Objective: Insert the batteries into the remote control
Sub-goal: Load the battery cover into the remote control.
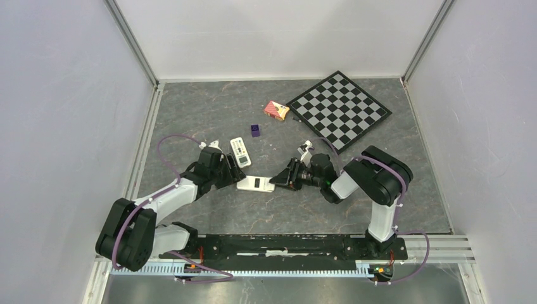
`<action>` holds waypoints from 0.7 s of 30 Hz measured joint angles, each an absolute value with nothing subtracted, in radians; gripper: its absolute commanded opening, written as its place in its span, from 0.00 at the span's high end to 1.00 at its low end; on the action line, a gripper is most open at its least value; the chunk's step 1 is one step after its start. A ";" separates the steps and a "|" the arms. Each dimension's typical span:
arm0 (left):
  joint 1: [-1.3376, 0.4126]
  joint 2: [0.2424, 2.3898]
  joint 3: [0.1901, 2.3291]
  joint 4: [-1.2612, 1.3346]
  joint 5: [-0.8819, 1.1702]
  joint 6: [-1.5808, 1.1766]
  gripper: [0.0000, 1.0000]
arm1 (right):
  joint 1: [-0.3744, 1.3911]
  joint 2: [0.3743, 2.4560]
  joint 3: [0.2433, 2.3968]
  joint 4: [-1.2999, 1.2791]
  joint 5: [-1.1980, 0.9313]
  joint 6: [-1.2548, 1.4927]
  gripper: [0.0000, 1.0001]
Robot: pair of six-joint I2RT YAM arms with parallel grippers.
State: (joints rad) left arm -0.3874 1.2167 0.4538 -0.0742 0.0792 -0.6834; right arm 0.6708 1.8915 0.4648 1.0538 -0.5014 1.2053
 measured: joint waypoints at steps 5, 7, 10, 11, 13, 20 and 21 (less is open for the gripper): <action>-0.387 1.217 0.458 -0.080 0.073 -0.677 0.30 | 0.667 1.866 0.477 0.946 -0.487 1.151 0.56; -0.387 1.217 0.458 -0.081 0.069 -0.671 0.30 | 0.667 1.843 0.477 0.898 -0.468 1.125 0.57; -0.384 1.217 0.458 -0.081 0.063 -0.669 0.30 | 0.667 1.807 0.477 0.845 -0.442 1.085 0.59; -0.383 1.217 0.458 -0.081 0.061 -0.668 0.31 | 0.667 1.802 0.480 0.828 -0.438 1.073 0.59; -0.382 1.217 0.458 -0.081 0.060 -0.668 0.31 | 0.667 1.799 0.494 0.803 -0.430 1.056 0.59; -0.382 1.222 0.459 -0.079 0.059 -0.665 0.33 | 0.681 1.798 0.532 0.752 -0.403 1.000 0.58; -0.382 1.225 0.460 -0.077 0.060 -0.665 0.34 | 0.685 1.798 0.538 0.745 -0.400 0.994 0.59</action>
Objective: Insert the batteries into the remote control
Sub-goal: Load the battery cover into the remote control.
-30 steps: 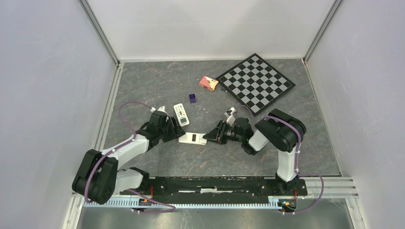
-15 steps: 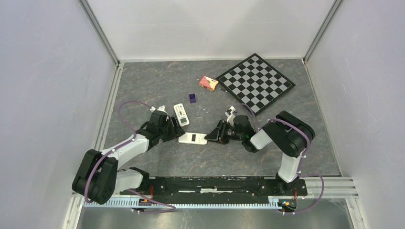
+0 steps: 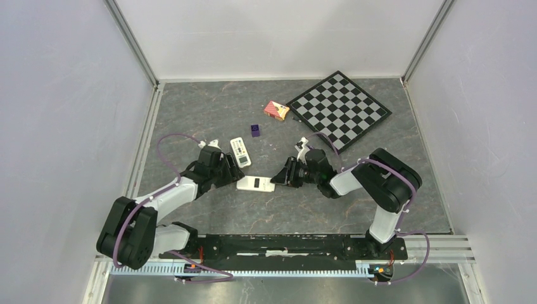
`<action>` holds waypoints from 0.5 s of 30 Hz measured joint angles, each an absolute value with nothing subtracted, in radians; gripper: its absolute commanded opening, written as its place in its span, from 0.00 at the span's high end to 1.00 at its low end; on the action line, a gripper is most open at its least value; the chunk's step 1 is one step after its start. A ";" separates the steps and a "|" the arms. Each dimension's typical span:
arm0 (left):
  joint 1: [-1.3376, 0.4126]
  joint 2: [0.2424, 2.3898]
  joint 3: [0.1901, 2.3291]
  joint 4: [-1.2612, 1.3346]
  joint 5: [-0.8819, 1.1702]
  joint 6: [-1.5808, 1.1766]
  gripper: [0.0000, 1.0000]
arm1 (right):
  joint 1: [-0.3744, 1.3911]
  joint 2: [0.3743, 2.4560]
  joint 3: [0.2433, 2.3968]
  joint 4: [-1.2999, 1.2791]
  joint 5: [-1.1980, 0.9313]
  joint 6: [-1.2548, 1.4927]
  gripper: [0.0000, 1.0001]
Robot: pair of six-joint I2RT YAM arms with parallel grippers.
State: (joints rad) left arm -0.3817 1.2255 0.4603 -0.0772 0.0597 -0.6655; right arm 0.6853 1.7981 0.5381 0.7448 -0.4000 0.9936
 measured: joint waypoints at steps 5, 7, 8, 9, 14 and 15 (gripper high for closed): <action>-0.381 1.249 0.469 -0.060 0.070 -0.665 0.36 | 0.701 1.798 0.556 0.719 -0.379 0.970 0.61; -0.381 1.259 0.469 -0.044 0.083 -0.665 0.37 | 0.709 1.798 0.562 0.708 -0.369 0.962 0.61; -0.381 1.264 0.468 -0.038 0.088 -0.665 0.37 | 0.712 1.797 0.567 0.701 -0.364 0.958 0.61; -0.381 1.269 0.468 -0.027 0.094 -0.665 0.38 | 0.716 1.797 0.573 0.693 -0.358 0.954 0.62; -0.381 1.287 0.464 0.010 0.118 -0.666 0.43 | 0.736 1.797 0.593 0.658 -0.320 0.937 0.70; -0.381 1.288 0.462 0.014 0.123 -0.666 0.44 | 0.740 1.796 0.595 0.651 -0.310 0.935 0.71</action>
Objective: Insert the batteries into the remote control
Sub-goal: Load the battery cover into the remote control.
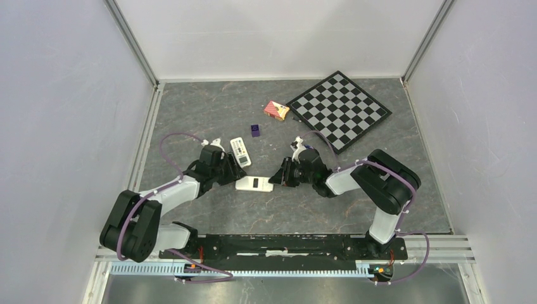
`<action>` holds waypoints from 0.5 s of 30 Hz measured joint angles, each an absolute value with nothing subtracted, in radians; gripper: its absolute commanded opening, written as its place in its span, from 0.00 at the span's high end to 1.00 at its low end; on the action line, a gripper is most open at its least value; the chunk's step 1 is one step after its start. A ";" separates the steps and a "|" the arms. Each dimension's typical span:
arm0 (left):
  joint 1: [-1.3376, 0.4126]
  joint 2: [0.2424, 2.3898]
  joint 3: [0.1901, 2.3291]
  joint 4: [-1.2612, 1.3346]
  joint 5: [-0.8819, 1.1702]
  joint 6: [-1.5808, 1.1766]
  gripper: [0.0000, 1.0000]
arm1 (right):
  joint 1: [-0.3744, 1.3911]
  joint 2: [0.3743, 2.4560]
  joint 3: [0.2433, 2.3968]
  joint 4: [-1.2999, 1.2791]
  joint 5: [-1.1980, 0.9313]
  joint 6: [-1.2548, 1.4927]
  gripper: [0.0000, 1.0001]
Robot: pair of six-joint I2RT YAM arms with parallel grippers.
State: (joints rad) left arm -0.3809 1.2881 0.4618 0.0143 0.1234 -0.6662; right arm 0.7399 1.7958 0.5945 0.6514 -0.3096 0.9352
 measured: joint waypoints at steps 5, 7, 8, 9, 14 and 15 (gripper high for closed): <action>-0.380 1.287 0.446 0.035 0.138 -0.671 0.51 | 0.759 1.786 0.602 0.622 -0.261 0.932 0.76; -0.375 1.281 0.432 0.053 0.141 -0.676 0.53 | 0.765 1.782 0.603 0.614 -0.244 0.933 0.77; -0.374 1.279 0.425 0.061 0.141 -0.680 0.54 | 0.768 1.781 0.604 0.611 -0.236 0.934 0.78; -0.371 1.274 0.414 0.073 0.140 -0.688 0.55 | 0.772 1.779 0.604 0.607 -0.227 0.937 0.78; -0.366 1.250 0.364 0.139 0.139 -0.727 0.58 | 0.799 1.764 0.604 0.587 -0.159 0.963 0.81; -0.365 1.243 0.354 0.149 0.137 -0.734 0.58 | 0.805 1.761 0.604 0.583 -0.141 0.976 0.82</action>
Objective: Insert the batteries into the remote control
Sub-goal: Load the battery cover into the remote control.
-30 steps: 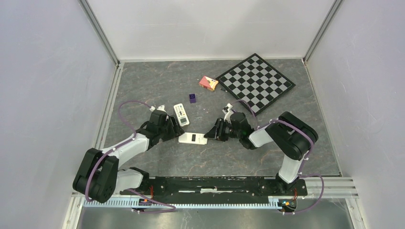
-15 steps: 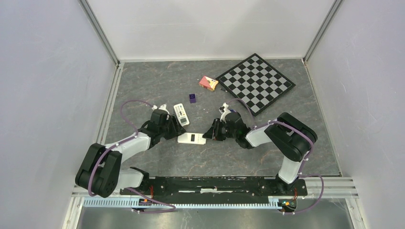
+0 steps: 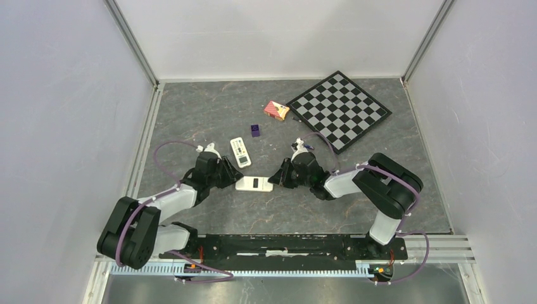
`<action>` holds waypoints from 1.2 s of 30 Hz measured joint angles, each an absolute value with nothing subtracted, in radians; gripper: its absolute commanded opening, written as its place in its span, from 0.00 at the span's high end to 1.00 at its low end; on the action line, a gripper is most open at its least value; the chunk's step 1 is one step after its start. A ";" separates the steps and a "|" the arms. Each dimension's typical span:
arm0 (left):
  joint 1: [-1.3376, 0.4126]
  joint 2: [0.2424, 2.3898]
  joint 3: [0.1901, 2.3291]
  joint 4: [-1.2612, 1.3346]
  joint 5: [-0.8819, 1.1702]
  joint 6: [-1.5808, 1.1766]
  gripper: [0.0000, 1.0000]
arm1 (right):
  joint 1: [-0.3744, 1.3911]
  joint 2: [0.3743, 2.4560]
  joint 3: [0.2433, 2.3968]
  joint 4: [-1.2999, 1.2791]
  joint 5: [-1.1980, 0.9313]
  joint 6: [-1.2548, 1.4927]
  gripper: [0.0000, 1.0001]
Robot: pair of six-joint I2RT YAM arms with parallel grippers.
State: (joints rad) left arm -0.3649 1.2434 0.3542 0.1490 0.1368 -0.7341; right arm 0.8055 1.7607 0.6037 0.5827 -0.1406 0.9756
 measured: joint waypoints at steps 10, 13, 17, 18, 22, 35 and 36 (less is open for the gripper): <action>-0.365 1.169 0.297 0.151 0.133 -0.780 0.57 | 0.872 1.742 0.616 0.542 0.026 1.042 0.66; -0.366 1.164 0.296 0.144 0.133 -0.785 0.56 | 0.883 1.737 0.619 0.529 0.047 1.033 0.61; -0.367 1.158 0.296 0.135 0.136 -0.792 0.52 | 0.892 1.726 0.619 0.525 0.063 1.008 0.52; -0.368 1.155 0.296 0.130 0.138 -0.792 0.51 | 0.894 1.721 0.619 0.521 0.064 1.000 0.49; -0.375 1.129 0.296 0.099 0.136 -0.794 0.44 | 0.902 1.697 0.619 0.499 0.060 0.944 0.40; -0.378 1.054 0.311 -0.023 0.104 -0.794 0.42 | 0.901 1.687 0.625 0.458 0.052 0.828 0.62; -0.378 1.053 0.311 -0.028 0.105 -0.794 0.47 | 0.901 1.687 0.625 0.455 0.052 0.822 0.64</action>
